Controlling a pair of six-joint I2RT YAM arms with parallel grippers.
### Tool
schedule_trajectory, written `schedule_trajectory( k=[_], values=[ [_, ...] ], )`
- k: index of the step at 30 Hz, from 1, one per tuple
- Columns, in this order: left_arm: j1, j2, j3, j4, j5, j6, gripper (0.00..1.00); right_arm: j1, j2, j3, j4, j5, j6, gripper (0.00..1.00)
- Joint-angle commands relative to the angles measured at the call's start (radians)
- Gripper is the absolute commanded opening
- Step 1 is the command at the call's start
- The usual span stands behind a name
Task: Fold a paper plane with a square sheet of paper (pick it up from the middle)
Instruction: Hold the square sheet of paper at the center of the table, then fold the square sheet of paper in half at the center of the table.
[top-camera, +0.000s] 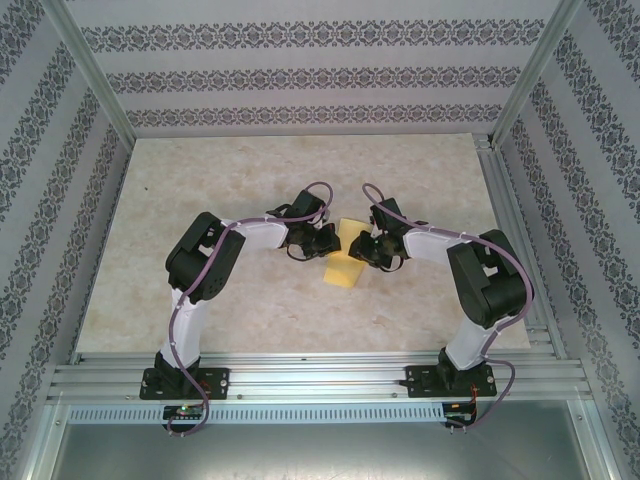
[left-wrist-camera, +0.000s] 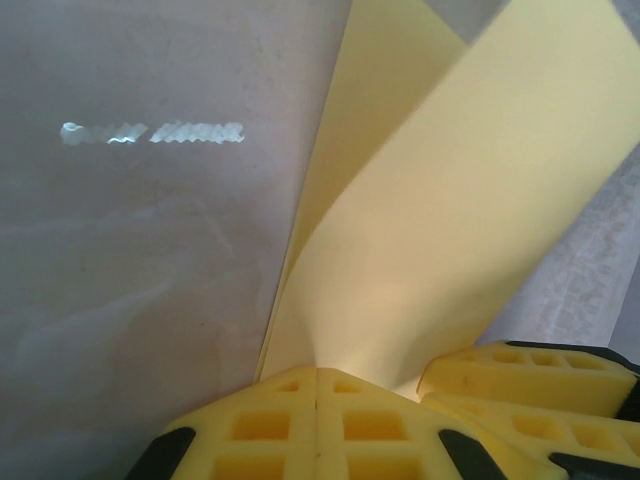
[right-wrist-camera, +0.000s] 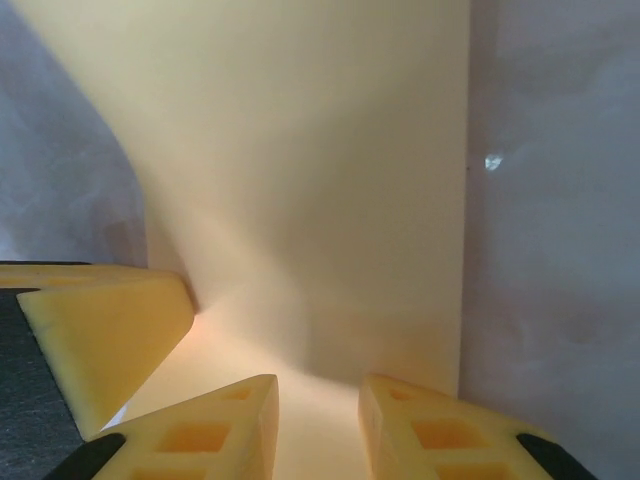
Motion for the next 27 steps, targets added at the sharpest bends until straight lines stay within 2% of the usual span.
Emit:
schedule_trajectory(
  k=[1,5,12,18,27],
  values=[
    [-0.015,0.039,0.002,-0.060,-0.024,0.021,0.04,-0.011,0.021,-0.029,-0.017,0.038,-0.018,0.29],
    [-0.016,0.042,0.001,-0.060,-0.021,0.023,0.04,-0.011,-0.002,-0.036,-0.022,0.035,-0.022,0.29],
    [-0.017,0.043,0.003,-0.064,-0.019,0.024,0.04,-0.004,-0.124,-0.043,0.014,-0.053,-0.008,0.31],
    [-0.018,0.040,0.005,-0.063,-0.018,0.024,0.04,-0.002,-0.125,-0.114,0.102,-0.109,0.028,0.31],
    [-0.018,0.042,0.000,-0.064,-0.015,0.027,0.03,-0.007,-0.081,-0.163,0.057,-0.038,0.010,0.31]
  ],
)
